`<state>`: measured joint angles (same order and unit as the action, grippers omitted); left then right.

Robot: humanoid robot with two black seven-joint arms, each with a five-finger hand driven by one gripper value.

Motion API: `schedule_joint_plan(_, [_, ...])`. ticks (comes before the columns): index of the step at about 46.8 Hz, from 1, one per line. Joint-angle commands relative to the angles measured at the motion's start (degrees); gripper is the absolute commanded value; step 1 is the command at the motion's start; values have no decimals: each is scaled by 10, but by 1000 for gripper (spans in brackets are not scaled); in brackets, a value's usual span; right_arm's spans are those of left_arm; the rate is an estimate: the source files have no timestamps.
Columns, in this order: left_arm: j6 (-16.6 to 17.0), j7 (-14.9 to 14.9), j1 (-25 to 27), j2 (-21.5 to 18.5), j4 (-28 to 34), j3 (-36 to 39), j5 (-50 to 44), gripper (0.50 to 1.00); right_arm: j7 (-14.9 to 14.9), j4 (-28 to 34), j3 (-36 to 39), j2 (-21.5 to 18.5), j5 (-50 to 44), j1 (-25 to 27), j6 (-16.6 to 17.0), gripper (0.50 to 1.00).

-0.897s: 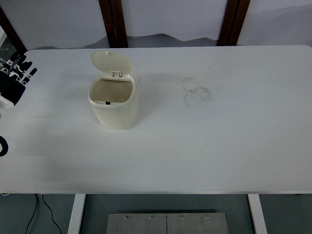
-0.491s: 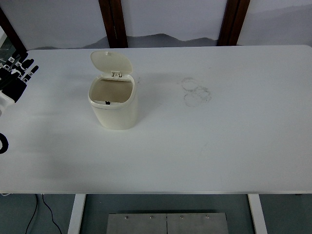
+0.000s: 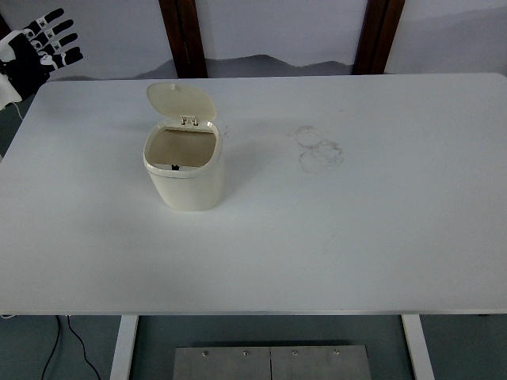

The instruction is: Close trash bin

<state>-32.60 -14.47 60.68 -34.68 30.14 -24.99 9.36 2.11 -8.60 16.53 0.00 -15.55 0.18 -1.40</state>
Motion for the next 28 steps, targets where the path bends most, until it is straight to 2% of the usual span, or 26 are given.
schedule_joint_plan(1, [1,0,40,-12,34,69,0,1000,0,0,0,0,0,0,0,993])
schedule_joint_plan(9, [1,2,109,-22,84,175,12,1000,0,0,0,0,0,0,0,993])
schedule_joint_plan(18, [-2,11,165,-22,131,216,60,1000,0,0,0,0,0,0,0,993])
schedule_joint_plan(21, [-4,34,177,-24,149,222,76,1000,0,0,0,0,0,0,0,991])
schedule_joint_plan(24, [-19,71,187,-24,161,223,80,1000,0,0,0,0,0,0,0,993])
schedule_joint_plan(25, [-19,71,187,-24,161,223,80,1000,0,0,0,0,0,0,0,993])
schedule_joint_plan(26, [-24,116,196,-24,168,223,81,1000,0,0,0,0,0,0,0,993])
schedule_joint_plan(28, [-24,139,201,-24,172,223,82,1000,1,0,1,0,0,0,0,993])
